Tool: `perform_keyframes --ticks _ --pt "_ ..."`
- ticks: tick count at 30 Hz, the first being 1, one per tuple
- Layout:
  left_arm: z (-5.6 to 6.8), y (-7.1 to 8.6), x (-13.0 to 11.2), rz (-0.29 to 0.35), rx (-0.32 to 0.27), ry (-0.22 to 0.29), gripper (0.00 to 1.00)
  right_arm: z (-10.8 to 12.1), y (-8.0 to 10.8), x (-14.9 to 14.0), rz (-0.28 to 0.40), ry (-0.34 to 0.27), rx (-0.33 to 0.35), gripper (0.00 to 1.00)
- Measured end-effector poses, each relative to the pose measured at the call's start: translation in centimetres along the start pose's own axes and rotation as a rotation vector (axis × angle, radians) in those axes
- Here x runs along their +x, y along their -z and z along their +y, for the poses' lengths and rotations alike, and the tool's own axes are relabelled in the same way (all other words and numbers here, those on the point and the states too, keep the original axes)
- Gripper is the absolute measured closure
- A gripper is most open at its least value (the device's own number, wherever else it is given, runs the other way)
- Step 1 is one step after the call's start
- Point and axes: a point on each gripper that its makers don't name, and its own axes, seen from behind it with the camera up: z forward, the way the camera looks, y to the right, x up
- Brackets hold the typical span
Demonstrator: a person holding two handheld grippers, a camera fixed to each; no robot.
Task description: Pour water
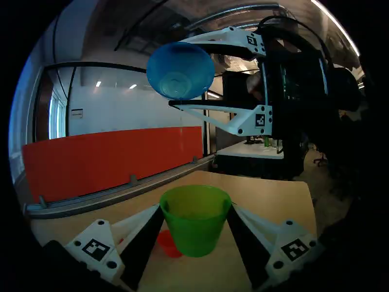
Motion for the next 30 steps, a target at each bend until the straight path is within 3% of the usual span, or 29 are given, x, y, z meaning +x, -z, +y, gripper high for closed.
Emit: perform_keyframes --ticks 8,13,19,30 --pt "-0.3 0.2 0.2 0.005 0.006 0.002 0.14 -0.3 0.1 -0.6 -0.006 -0.057 0.007 0.1" --pt "-0.4 0.2 0.2 0.005 0.008 0.005 0.14 -0.5 0.3 -0.9 -0.004 -0.133 0.009 0.1" --pt "-0.4 0.2 0.3 0.006 0.01 0.001 0.14 -0.5 0.5 -1.1 0.001 -0.284 0.002 0.1" --pt "-0.6 0.3 0.6 0.01 0.016 -0.004 0.14 -1.2 1.6 -0.5 0.011 -0.626 0.006 0.1"
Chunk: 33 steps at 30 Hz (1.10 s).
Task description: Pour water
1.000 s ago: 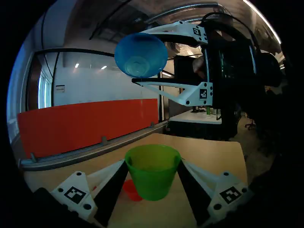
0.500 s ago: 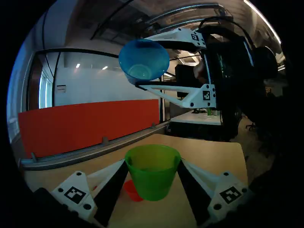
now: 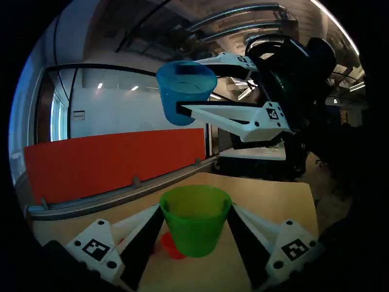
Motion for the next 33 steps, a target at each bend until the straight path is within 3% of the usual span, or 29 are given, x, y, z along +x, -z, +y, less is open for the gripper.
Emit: perform_keyframes --ticks 21,27,33 --pt "0.1 -0.1 0.3 -0.004 0.01 -0.013 0.14 -3.0 2.3 1.0 0.016 -0.717 0.105 0.1" --pt "0.0 -0.1 0.2 -0.007 0.014 -0.016 0.14 -3.8 2.6 1.9 0.027 -0.869 0.151 0.1" --pt "0.0 -0.1 0.3 -0.009 0.015 -0.017 0.14 -3.5 2.8 1.7 0.037 -0.951 0.153 0.1"
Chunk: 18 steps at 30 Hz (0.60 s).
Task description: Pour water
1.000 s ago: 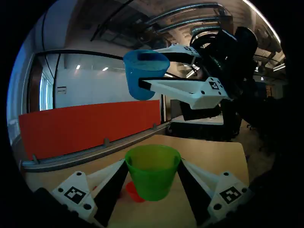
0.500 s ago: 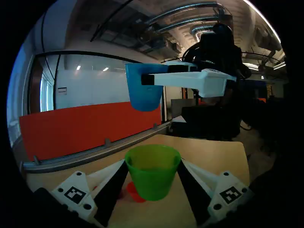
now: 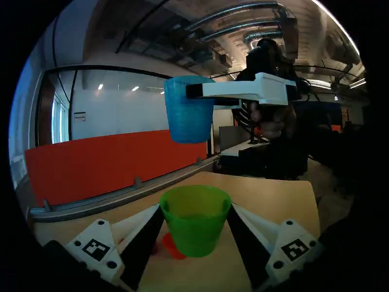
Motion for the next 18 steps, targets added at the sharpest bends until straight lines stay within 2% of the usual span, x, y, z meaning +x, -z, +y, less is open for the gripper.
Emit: perform_keyframes --ticks 9,18 --pt "-0.9 0.3 -0.2 -0.006 0.019 0.001 0.14 0.5 0.9 -0.9 -0.02 -0.002 -0.012 0.1" --pt "-2.1 1.5 -1.0 -0.022 0.052 -0.001 0.14 2.2 3.0 -2.1 -0.029 -0.005 -0.055 0.1"
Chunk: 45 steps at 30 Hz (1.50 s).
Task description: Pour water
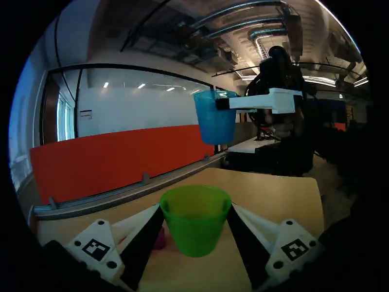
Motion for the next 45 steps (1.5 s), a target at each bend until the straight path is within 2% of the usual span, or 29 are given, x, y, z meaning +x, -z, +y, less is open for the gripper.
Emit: perform_keyframes --ticks 15,23,30,38,45 --pt "-2.9 2.9 0.4 0.004 0.069 0.015 0.14 2.6 3.9 -1.6 -0.005 0.001 -0.068 0.1" --pt "-3.3 3.6 0.6 0.003 0.082 0.014 0.14 2.9 4.9 -2.0 -0.005 0.006 -0.083 0.1" --pt "-3.1 3.5 0.1 -0.019 0.069 0.004 0.14 2.9 5.3 -2.8 -0.017 0.012 -0.082 0.09" --pt "-3.3 3.4 -1.2 -0.062 0.066 -0.002 0.14 2.6 5.3 -5.3 -0.056 0.012 -0.064 0.09" --pt "-3.3 3.1 -3.3 -0.117 0.059 -0.002 0.14 2.2 5.1 -8.0 -0.089 0.013 -0.041 0.09"
